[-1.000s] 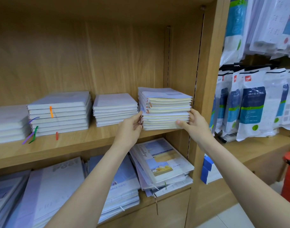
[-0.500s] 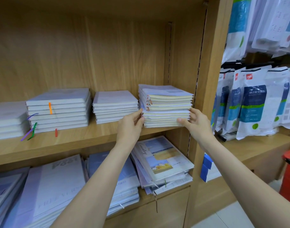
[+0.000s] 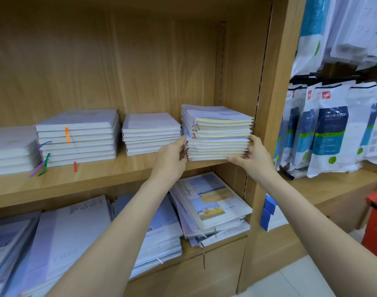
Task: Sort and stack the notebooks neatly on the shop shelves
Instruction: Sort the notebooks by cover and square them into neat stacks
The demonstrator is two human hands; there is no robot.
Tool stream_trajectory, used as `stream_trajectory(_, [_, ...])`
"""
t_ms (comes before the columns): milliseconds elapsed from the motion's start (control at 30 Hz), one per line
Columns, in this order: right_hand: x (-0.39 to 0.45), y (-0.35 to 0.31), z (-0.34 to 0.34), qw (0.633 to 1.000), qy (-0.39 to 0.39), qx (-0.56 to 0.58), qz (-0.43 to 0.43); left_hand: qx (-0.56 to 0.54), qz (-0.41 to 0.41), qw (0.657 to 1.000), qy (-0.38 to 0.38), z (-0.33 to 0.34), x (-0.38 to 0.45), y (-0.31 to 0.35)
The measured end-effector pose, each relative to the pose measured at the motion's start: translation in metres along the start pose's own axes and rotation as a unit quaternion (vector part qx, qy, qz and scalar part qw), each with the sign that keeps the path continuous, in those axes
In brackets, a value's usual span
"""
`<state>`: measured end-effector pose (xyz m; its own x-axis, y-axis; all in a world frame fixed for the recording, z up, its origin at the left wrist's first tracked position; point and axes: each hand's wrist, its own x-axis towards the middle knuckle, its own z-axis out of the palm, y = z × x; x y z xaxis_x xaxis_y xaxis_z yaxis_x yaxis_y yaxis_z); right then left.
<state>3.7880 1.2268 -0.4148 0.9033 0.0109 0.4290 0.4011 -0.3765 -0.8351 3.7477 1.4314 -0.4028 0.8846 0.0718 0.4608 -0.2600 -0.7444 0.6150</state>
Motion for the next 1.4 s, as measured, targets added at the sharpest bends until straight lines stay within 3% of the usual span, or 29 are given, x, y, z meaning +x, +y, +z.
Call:
stream_trajectory(167, [0.002,0.001,0.000,1.000,0.013,0.001,0.001,-0.004,-0.001,0.999,0.046,0.004,-0.003,0.004])
stream_trajectory(333, [0.001,-0.001,-0.002,1.000,0.014,-0.020,-0.006,-0.031,-0.007,0.998,0.045,0.004,-0.006,0.006])
stream_trajectory(567, [0.008,-0.002,-0.011,0.999,-0.017,-0.024,0.015,-0.098,-0.035,0.994,-0.034,-0.014,-0.004,0.009])
stream_trajectory(700, [0.021,-0.019,-0.022,0.999,-0.026,0.034,0.019,-0.113,-0.027,0.993,0.004,-0.014,0.003,0.020])
stream_trajectory(967, [0.028,-0.033,-0.018,0.999,-0.043,0.006,0.018,-0.139,0.012,0.990,0.030,0.000,0.011,0.023])
stream_trajectory(1167, [0.021,-0.041,-0.013,0.997,0.014,-0.075,-0.023,-0.109,-0.003,0.992,0.066,0.006,0.012,0.024])
stream_trajectory(1300, [0.015,-0.043,-0.009,0.993,0.042,-0.100,-0.043,-0.098,0.007,0.987,0.129,0.011,0.005,0.026])
stream_trajectory(1400, [0.012,-0.043,-0.009,0.991,0.052,-0.111,-0.053,-0.153,0.004,0.973,0.171,0.013,0.000,0.030])
